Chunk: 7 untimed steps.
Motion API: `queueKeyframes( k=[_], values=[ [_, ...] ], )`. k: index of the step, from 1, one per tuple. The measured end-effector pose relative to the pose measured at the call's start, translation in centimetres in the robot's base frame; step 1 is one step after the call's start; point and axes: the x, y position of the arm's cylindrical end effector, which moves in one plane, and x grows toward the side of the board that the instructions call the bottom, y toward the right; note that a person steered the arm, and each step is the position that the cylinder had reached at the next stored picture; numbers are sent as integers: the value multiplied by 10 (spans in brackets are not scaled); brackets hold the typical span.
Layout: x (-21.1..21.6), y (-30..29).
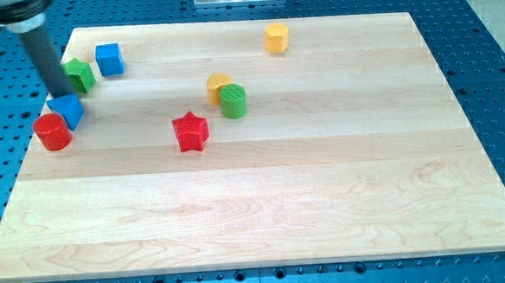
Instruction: Place the red circle vertically below the blue cube
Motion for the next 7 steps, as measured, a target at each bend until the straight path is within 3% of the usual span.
queueKeyframes(
  k=[1,2,4,5,6,7],
  values=[
    [24,-17],
    [48,19],
    [98,7],
    [70,72],
    [114,93],
    [157,185]
  ],
)
